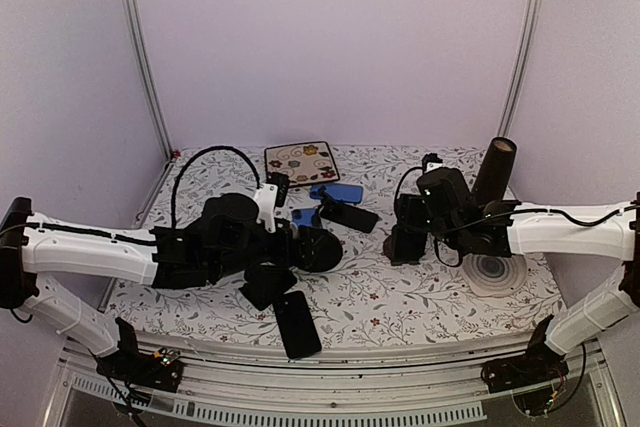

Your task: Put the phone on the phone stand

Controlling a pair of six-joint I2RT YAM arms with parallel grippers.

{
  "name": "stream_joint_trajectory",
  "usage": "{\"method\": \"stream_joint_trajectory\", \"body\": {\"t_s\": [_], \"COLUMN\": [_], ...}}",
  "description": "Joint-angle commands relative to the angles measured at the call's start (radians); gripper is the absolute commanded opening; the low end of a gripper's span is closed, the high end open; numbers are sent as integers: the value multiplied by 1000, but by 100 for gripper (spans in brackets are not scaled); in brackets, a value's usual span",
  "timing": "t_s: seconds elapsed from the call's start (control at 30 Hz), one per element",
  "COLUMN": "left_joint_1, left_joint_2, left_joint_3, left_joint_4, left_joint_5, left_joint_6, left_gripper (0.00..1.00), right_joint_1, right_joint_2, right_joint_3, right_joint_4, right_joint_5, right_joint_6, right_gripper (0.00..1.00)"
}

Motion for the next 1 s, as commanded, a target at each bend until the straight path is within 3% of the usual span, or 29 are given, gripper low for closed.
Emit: {"method": "stream_joint_trajectory", "body": {"t_s": [0.0, 0.73, 0.87, 0.97], "left_joint_1": [17, 25, 24, 25], "left_joint_2": [-28, -60, -59, -57], "left_joint_3": [-22, -42, -44, -45], "left_joint_4": [-5, -21, -20, -16], "left_joint_5": [9, 11, 12, 13], "left_joint_6": [-19, -27, -29, -33], "left_gripper": [97, 97, 97, 97], "right_joint_1": [7, 7, 7, 8], "right_joint_2": [24, 150, 151, 160], "right_joint_3": [-14, -8, -6, -1], "right_joint_4": [133, 149, 142, 128], "right_joint_5": [52, 83, 76, 74], "right_joint_6": [-18, 8, 11, 18], "right_gripper": [20, 21, 26, 37]}}
